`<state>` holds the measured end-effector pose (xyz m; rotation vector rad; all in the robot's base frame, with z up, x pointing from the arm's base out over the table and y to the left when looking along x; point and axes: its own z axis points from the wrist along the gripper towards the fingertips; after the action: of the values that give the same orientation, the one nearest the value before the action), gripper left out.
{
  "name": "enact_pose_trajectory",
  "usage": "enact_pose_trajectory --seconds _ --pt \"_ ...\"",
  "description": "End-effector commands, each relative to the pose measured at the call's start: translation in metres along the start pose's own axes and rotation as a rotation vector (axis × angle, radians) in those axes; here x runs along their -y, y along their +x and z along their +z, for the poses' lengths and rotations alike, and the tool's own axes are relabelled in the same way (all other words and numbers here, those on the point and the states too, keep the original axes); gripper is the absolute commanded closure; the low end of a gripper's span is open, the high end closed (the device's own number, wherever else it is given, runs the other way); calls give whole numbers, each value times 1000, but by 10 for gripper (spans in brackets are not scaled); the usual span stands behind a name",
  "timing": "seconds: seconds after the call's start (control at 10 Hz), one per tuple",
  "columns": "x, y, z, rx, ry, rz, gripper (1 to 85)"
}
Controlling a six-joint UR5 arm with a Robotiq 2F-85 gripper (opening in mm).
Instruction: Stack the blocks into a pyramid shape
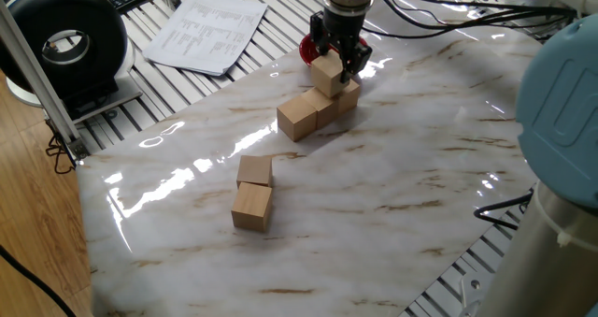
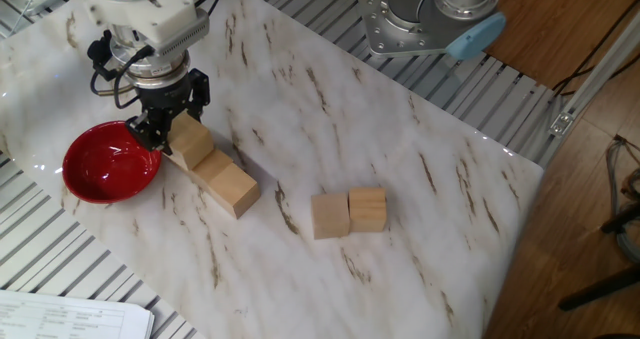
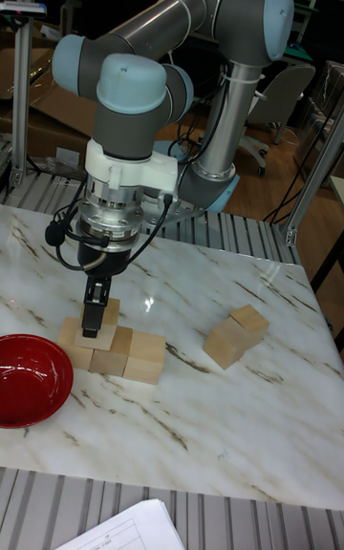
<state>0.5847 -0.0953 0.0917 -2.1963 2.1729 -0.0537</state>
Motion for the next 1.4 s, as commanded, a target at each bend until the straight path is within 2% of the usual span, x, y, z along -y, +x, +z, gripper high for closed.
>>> enact_pose_trajectory --seconds 0.0,0.7,0.9,1.3 --pt "2 -4 -1 15 4 8 847" --pt "3 -3 2 15 7 7 847" --pt "-7 -5 -1 26 -30 22 847" --pt "-10 -1 -2 28 -45 7 847"
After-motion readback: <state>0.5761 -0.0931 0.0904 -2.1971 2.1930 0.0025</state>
